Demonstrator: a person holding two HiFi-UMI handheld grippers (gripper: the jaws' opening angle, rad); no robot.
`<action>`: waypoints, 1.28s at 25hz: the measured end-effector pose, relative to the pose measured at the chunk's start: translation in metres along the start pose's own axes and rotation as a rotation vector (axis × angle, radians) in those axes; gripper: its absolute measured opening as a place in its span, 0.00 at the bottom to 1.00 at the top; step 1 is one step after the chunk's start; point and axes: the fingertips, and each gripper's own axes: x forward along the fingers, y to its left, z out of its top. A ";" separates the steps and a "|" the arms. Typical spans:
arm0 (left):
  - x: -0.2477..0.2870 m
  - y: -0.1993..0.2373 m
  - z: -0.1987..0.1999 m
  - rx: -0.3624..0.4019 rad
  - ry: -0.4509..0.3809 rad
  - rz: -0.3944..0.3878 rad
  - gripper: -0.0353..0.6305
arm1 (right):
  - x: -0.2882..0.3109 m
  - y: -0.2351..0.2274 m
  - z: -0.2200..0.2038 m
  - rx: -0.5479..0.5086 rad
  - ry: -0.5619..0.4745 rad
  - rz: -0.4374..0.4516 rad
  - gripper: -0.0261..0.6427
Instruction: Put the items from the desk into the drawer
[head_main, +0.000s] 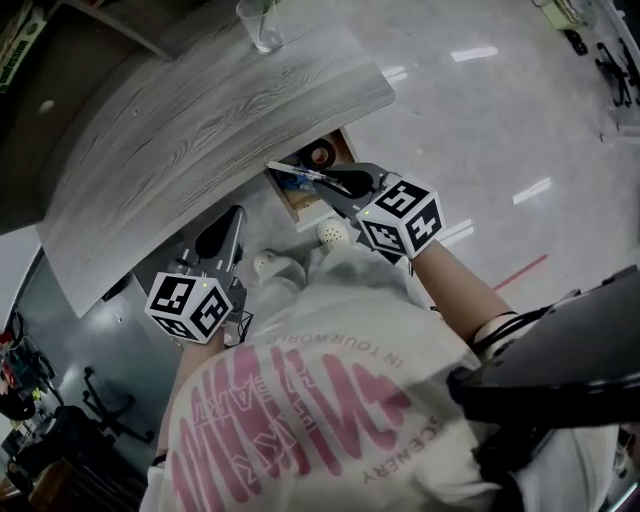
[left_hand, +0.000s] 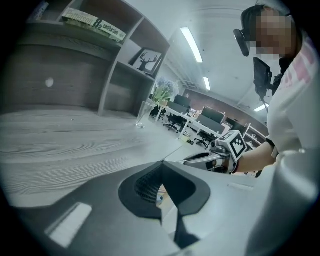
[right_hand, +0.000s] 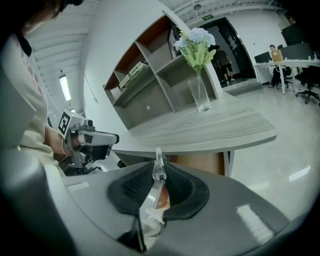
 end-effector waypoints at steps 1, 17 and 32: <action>0.000 0.000 -0.002 -0.004 0.006 0.004 0.08 | 0.000 0.000 -0.002 0.007 -0.007 0.020 0.14; 0.021 0.002 -0.015 -0.029 0.052 0.017 0.08 | 0.014 -0.059 -0.035 0.000 0.041 -0.002 0.14; 0.012 0.016 -0.026 -0.071 0.062 0.071 0.08 | 0.083 -0.077 -0.083 -0.182 0.358 -0.168 0.14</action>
